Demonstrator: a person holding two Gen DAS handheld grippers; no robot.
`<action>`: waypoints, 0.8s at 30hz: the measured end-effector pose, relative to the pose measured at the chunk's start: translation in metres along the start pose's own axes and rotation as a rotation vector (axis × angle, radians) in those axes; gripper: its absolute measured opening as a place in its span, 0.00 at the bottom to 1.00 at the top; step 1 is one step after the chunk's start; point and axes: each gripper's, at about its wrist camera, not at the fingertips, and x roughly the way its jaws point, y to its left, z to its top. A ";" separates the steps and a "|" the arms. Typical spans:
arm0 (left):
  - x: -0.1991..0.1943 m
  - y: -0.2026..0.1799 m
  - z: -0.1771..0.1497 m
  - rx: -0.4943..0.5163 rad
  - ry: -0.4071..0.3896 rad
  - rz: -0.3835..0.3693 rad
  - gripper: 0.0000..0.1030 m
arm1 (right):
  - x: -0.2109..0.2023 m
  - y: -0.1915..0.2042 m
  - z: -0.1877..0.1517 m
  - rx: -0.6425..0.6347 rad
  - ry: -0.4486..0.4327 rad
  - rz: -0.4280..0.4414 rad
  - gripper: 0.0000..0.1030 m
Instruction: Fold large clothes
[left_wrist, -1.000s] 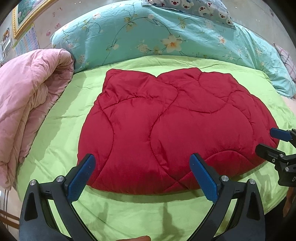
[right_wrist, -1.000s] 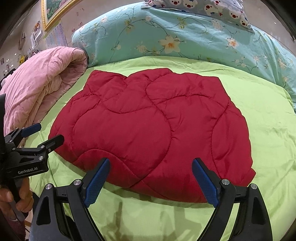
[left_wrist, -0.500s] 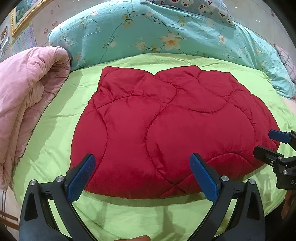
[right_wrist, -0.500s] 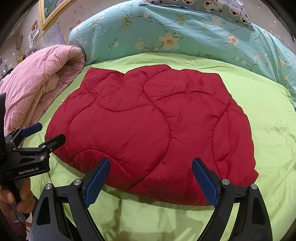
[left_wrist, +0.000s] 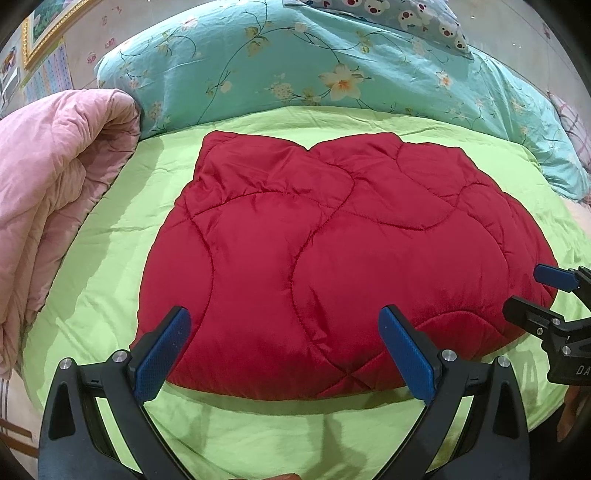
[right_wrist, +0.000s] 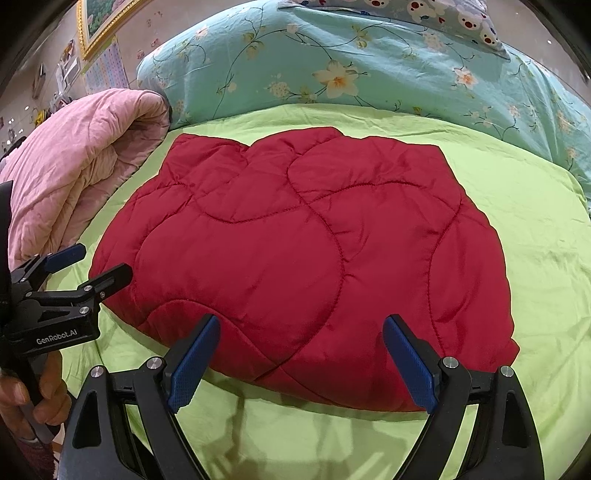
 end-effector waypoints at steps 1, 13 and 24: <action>0.000 0.001 0.000 0.000 0.000 0.000 0.99 | 0.000 0.000 0.001 -0.001 0.000 0.001 0.88; 0.000 0.001 0.002 -0.003 -0.002 0.000 0.99 | -0.001 0.003 0.002 -0.004 -0.001 0.002 0.88; -0.001 0.002 0.004 -0.005 -0.005 0.002 0.99 | -0.002 0.004 0.003 -0.005 -0.005 0.004 0.88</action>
